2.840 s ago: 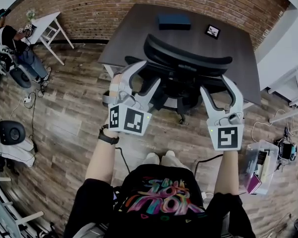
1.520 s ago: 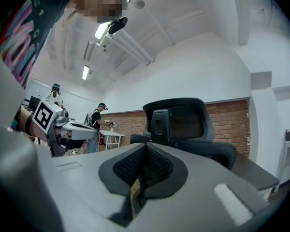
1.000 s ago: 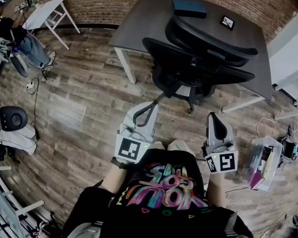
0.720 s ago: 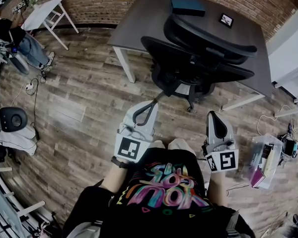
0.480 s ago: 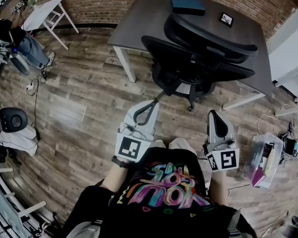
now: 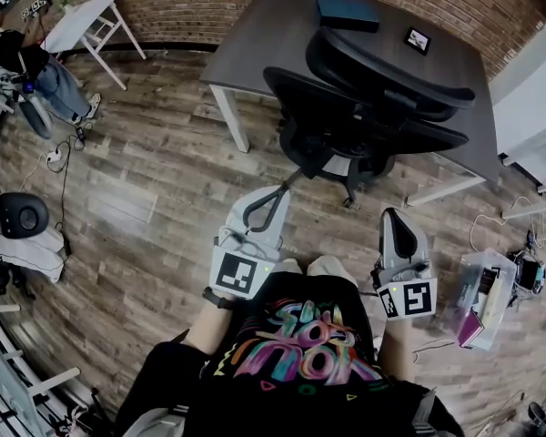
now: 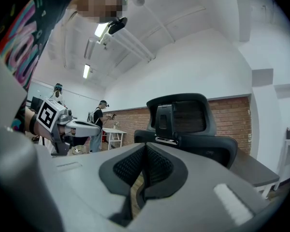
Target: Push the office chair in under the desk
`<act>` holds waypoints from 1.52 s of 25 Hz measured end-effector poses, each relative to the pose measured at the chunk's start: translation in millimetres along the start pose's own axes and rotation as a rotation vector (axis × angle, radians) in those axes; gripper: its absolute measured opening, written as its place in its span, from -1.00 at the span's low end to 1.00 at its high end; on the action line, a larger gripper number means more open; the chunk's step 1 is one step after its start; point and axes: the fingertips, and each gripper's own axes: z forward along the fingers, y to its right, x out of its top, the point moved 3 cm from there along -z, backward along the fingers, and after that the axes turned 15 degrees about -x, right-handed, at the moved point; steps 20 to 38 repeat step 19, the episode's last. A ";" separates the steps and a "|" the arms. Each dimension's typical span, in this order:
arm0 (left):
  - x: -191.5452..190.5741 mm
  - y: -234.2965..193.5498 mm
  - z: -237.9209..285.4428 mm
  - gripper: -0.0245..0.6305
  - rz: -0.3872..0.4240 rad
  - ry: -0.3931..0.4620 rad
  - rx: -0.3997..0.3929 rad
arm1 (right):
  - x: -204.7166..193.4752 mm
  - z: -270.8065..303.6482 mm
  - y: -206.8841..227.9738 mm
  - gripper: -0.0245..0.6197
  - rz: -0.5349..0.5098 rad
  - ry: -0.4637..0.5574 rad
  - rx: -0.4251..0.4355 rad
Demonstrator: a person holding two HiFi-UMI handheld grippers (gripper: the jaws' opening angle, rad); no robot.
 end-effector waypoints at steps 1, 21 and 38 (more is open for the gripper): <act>-0.5 -0.3 -0.6 -0.92 -0.003 0.000 0.002 | -0.7 0.2 -0.3 -0.93 0.001 -0.003 0.001; -0.8 -4.8 -6.4 -0.92 0.006 0.015 -0.018 | 5.4 4.7 -12.2 -0.93 -0.053 0.007 0.048; -0.8 -4.8 -6.4 -0.92 0.006 0.015 -0.018 | 5.4 4.7 -12.2 -0.93 -0.053 0.007 0.048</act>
